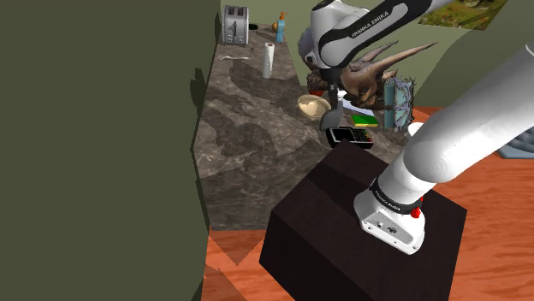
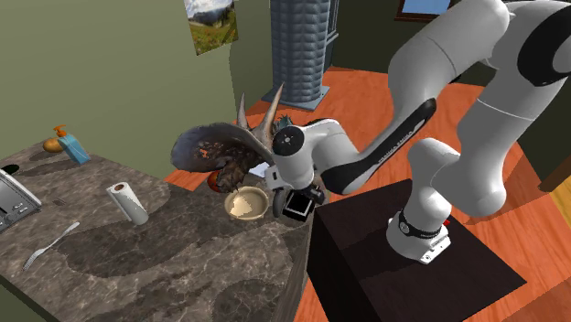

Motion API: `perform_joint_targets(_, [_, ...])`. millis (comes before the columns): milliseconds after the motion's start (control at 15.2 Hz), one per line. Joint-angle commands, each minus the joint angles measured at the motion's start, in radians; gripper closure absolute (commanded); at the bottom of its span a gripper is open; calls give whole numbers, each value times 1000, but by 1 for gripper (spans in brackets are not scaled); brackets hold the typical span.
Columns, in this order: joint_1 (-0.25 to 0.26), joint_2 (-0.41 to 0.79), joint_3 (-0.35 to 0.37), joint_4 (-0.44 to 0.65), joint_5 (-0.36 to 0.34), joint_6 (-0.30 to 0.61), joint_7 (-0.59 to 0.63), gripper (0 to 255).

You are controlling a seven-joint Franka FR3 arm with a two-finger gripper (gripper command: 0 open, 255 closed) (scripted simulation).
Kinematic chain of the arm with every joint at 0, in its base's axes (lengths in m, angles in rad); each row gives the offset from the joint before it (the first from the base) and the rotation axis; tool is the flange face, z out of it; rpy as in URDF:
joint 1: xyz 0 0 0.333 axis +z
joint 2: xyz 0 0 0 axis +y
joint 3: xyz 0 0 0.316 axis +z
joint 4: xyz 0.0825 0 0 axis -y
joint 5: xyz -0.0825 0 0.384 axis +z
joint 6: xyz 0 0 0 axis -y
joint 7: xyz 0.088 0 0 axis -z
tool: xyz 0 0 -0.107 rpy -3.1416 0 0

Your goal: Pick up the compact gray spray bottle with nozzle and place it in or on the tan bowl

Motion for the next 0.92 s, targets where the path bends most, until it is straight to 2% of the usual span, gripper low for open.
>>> perform_joint_targets(0, [-11,87,-15,28,-42,54,-29,0])
perform_joint_targets(396, [-50,325,-56,123,-169,191,-101,0])
perform_joint_targets(858, [-90,602,-92,288,-300,310,-163,0])
